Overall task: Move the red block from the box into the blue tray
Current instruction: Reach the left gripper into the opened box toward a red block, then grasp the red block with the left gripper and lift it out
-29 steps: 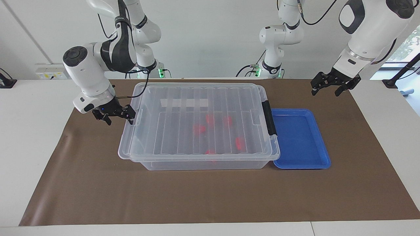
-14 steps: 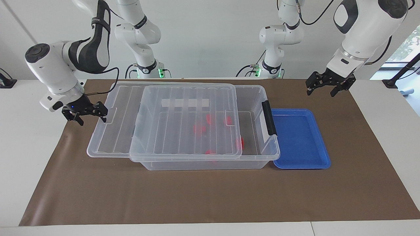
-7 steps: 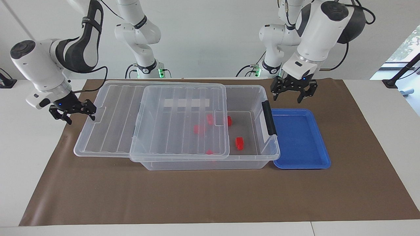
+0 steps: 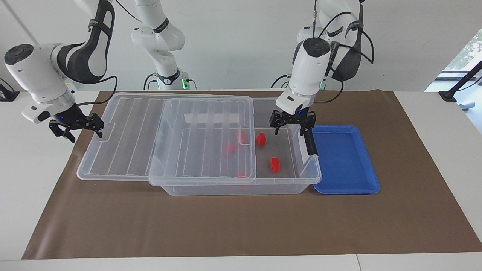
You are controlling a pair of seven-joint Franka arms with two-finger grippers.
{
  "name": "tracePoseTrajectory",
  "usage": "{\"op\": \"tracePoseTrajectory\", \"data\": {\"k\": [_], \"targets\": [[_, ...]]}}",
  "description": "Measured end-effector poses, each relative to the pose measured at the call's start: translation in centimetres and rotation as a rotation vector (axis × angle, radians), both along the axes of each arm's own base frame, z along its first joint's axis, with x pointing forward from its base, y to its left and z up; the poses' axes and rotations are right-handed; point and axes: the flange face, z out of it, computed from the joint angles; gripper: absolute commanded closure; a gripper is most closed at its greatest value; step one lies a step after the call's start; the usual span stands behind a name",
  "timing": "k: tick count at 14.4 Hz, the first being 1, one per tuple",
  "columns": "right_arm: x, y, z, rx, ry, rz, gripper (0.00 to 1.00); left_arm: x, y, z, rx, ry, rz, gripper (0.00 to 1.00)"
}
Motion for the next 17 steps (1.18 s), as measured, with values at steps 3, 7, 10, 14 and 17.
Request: {"op": "tracePoseTrajectory", "data": {"k": [3,7,10,14,17], "targets": [[-0.4,-1.4,0.1,-0.011,-0.005,0.011,0.00,0.9,-0.9,-4.7,-0.012,-0.008,0.008,0.00],[-0.5,-1.7,0.2,-0.014,-0.006,0.010,0.00,0.4,-1.2,-9.0,-0.010,0.002,0.000,0.00],[-0.4,-1.6,0.3,-0.015,-0.007,0.013,0.00,-0.2,-2.5,-12.8,-0.001,0.027,-0.010,0.18],[-0.4,-1.6,0.4,-0.017,-0.009,0.014,0.00,-0.1,-2.4,-14.6,-0.005,0.022,-0.005,0.49],[-0.4,-1.7,0.5,-0.017,-0.010,0.012,0.00,-0.1,-2.2,-15.0,-0.002,0.021,-0.001,1.00]]}}
